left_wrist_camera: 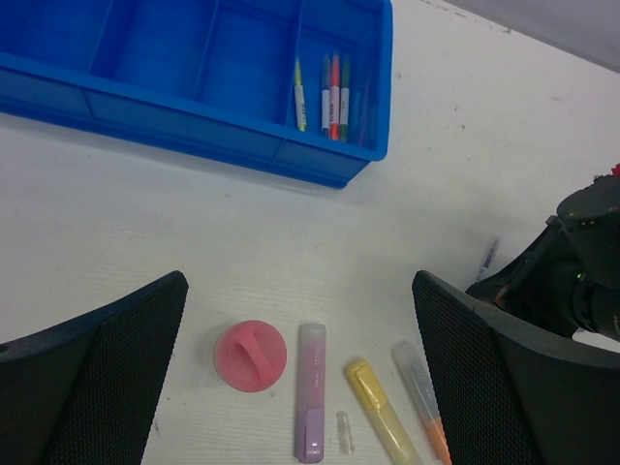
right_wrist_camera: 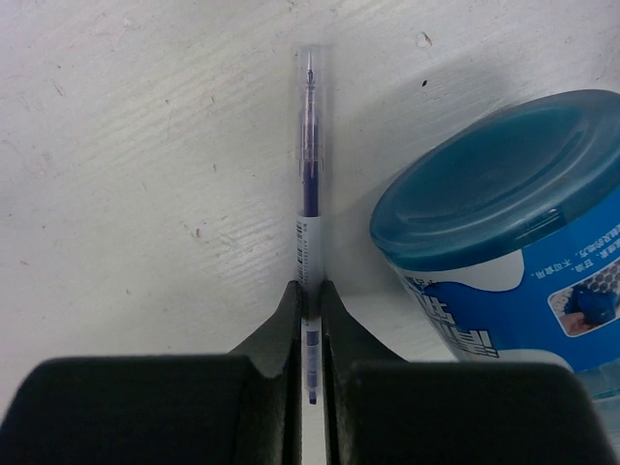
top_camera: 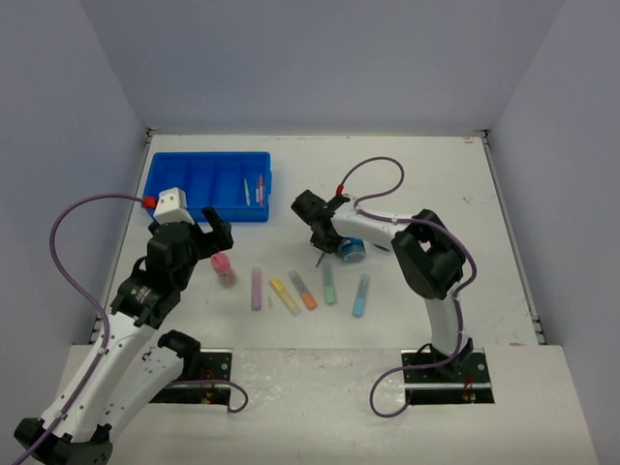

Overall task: Sort the stationery into containers
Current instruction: Pick up the pen from the center of the board.

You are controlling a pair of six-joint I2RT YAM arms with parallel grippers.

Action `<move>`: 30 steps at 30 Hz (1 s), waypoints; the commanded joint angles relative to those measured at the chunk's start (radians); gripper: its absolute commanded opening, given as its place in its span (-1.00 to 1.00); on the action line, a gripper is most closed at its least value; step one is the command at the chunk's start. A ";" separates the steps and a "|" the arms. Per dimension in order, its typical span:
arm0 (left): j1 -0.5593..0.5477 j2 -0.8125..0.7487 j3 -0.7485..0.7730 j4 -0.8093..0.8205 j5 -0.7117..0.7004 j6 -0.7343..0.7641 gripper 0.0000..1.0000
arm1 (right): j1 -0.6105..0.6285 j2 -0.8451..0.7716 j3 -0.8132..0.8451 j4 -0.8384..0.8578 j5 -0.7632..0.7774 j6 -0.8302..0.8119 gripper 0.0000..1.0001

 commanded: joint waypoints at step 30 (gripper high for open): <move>-0.726 0.467 0.054 -0.174 -0.239 -0.389 0.13 | -0.094 -0.866 -0.343 0.170 0.136 -0.436 -1.00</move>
